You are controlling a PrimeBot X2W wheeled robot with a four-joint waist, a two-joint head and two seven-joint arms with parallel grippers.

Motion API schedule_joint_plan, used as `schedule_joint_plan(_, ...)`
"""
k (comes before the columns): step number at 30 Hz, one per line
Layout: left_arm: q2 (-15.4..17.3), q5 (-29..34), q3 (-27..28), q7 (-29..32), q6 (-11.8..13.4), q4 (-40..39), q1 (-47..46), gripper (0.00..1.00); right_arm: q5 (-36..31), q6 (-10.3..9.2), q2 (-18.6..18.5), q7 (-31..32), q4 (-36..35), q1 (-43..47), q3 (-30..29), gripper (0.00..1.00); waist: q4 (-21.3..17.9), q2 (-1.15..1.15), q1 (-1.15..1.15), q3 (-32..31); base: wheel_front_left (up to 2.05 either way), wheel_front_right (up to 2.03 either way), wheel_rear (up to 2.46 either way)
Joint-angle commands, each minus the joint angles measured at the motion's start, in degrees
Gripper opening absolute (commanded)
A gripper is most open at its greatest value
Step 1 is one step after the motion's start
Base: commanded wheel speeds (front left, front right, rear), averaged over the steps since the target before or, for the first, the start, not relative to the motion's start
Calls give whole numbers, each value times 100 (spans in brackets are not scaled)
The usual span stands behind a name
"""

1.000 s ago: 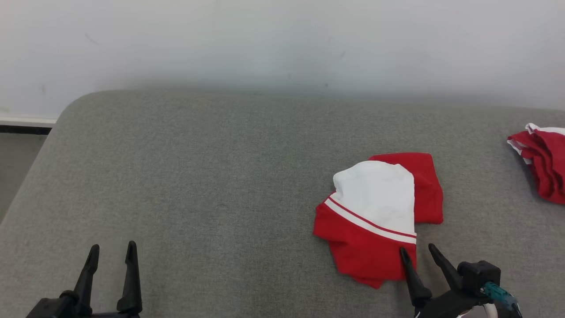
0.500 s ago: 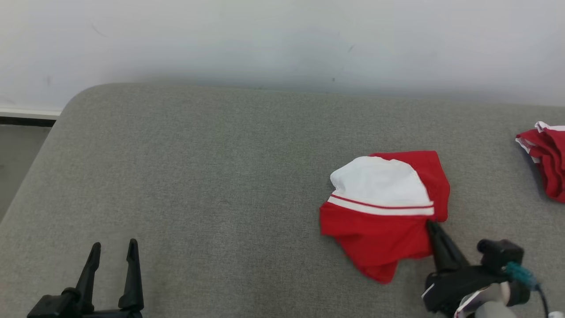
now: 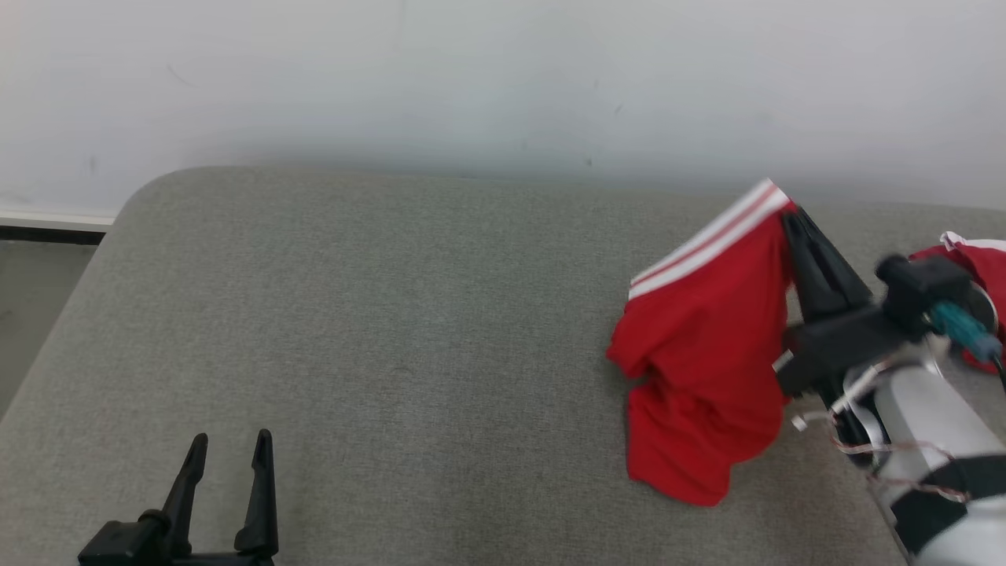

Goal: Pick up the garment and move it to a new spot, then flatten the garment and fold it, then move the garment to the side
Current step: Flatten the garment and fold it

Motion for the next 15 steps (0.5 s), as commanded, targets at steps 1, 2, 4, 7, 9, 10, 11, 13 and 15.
schedule_joint_plan(1,27,-19,-12,-2,9,22,-36,100,-52,-12,37,-8,28,-358,213,0,82,0,-1,-44,0,0,0)
schedule_joint_plan(2,25,-23,-21,-2,9,30,-26,100,-89,-12,62,-7,77,-572,376,0,109,0,-1,-57,0,0,0)
schedule_joint_plan(4,12,-38,-61,-1,9,49,-33,100,-173,-12,95,-7,173,-1014,665,0,191,0,-1,-46,0,0,0)
schedule_joint_plan(7,0,-69,-83,-2,9,65,-91,100,-191,-12,224,-7,367,-1735,947,0,312,0,-1,6,0,0,0)
schedule_joint_plan(9,-10,-77,-85,-2,9,76,-108,100,-242,-12,291,-7,463,-2151,1135,0,386,0,-1,49,0,0,0)
schedule_joint_plan(10,-16,-81,-76,-2,8,82,-110,100,-289,-12,312,-7,497,-2351,1240,0,414,0,-1,61,0,0,0)
schedule_joint_plan(11,-18,-85,-66,-1,8,92,-112,100,-301,-12,335,-8,508,-2533,1288,0,436,0,-1,73,0,0,0)
schedule_joint_plan(13,-24,-88,-28,-1,8,94,-122,100,-273,-12,415,-7,479,-2808,1343,0,455,0,-1,85,0,0,0)
schedule_joint_plan(15,-33,-82,14,-1,8,95,-117,100,-286,-12,456,-8,376,-2942,1290,0,448,0,-1,73,0,0,0)
